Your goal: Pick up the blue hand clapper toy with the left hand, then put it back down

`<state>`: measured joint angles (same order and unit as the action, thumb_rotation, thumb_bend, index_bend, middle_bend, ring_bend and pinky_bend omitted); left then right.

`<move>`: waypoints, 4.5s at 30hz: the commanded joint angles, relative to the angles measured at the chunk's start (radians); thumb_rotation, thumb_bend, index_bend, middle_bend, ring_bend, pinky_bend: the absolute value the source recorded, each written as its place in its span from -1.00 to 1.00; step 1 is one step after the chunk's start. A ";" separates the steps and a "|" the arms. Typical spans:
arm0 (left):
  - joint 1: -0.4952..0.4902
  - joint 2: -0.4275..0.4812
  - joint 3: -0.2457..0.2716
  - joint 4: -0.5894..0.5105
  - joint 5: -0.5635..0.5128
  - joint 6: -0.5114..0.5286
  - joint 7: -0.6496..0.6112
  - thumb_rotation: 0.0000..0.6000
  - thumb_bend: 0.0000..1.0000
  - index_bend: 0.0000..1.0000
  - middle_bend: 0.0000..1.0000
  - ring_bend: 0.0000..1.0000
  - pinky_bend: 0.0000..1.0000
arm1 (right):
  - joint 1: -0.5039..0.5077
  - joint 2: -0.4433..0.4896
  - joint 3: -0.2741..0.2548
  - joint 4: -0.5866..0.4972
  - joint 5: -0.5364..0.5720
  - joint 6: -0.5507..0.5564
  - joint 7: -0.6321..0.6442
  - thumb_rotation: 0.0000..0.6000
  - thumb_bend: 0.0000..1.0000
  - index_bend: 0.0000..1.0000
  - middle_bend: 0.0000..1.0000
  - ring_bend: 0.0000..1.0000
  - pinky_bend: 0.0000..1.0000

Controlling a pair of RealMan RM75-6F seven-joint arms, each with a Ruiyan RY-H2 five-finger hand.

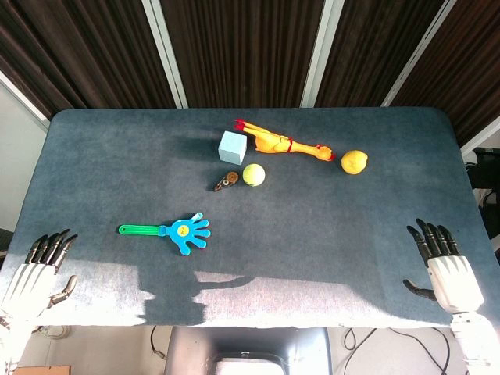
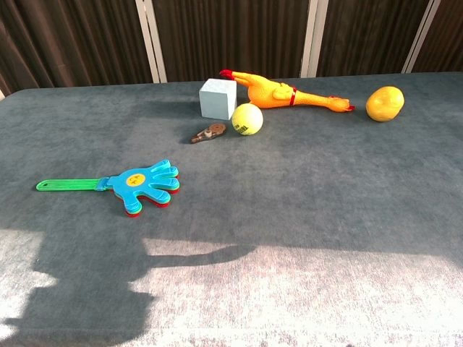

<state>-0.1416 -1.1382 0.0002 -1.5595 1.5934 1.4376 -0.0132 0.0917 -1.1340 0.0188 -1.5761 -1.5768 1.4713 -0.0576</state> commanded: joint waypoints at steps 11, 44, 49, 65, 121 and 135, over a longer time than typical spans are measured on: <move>-0.121 -0.094 -0.005 0.097 0.078 -0.110 -0.113 1.00 -0.15 -1.00 -1.00 -1.00 -1.00 | -0.004 0.017 -0.015 -0.012 -0.018 -0.002 0.010 1.00 -0.62 -1.00 -1.00 -1.00 -1.00; -0.486 -0.388 -0.113 0.452 -0.204 -0.631 -0.191 1.00 -0.17 -0.47 -1.00 -1.00 -1.00 | 0.018 0.020 -0.030 -0.030 0.009 -0.077 0.012 1.00 -0.62 -1.00 -1.00 -1.00 -1.00; -0.501 -0.414 -0.106 0.482 -0.202 -0.638 -0.200 1.00 -0.17 -0.42 -1.00 -1.00 -1.00 | 0.017 0.025 -0.027 -0.033 0.017 -0.077 0.013 1.00 -0.62 -1.00 -1.00 -1.00 -1.00; -0.521 -0.478 -0.087 0.555 -0.178 -0.604 -0.238 1.00 -0.17 -0.21 -1.00 -1.00 -1.00 | 0.014 0.039 -0.028 -0.043 0.019 -0.074 0.023 1.00 -0.62 -1.00 -1.00 -1.00 -1.00; -0.510 -0.377 0.138 0.666 0.226 -0.335 -1.155 1.00 0.19 0.72 0.71 0.06 0.49 | 0.014 0.055 -0.039 -0.058 0.009 -0.085 0.038 1.00 -0.62 -1.00 -1.00 -1.00 -1.00; -0.482 -0.319 0.015 0.491 0.040 -0.294 -1.156 1.00 0.18 0.73 0.75 0.11 0.54 | 0.017 0.059 -0.042 -0.058 0.006 -0.091 0.045 1.00 -0.62 -1.00 -1.00 -1.00 -1.00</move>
<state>-0.6261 -1.5009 0.0374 -1.0038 1.6772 1.1339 -0.9826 0.1082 -1.0746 -0.0230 -1.6341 -1.5701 1.3804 -0.0126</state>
